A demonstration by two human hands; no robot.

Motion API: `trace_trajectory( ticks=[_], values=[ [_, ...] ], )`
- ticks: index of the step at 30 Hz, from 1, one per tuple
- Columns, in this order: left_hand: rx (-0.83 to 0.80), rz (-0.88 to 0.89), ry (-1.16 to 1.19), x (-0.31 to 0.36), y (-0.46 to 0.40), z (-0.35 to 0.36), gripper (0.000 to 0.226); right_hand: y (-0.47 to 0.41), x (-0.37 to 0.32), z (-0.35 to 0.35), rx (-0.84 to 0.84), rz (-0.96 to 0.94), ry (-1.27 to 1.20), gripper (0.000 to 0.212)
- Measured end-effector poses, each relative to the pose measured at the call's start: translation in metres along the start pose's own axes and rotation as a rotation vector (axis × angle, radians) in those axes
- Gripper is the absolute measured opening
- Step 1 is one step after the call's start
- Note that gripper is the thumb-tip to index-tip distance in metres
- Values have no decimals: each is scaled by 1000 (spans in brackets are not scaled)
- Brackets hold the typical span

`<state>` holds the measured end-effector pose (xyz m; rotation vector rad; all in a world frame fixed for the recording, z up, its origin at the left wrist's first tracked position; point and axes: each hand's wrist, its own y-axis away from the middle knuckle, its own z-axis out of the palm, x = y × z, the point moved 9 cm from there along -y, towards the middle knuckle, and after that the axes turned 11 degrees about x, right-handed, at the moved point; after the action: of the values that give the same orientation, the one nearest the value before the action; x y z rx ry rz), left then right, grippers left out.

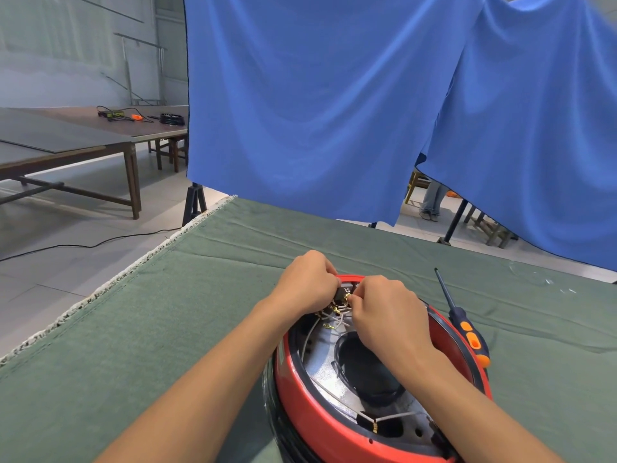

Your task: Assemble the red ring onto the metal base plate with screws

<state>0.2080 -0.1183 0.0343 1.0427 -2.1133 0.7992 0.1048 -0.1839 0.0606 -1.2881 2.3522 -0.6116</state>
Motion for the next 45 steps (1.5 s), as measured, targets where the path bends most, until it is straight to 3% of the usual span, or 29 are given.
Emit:
trace_trajectory(
  ticks=[45],
  values=[
    [23, 74, -135, 5, 2, -1, 21, 2, -1, 0, 10, 17, 85, 19]
  ],
)
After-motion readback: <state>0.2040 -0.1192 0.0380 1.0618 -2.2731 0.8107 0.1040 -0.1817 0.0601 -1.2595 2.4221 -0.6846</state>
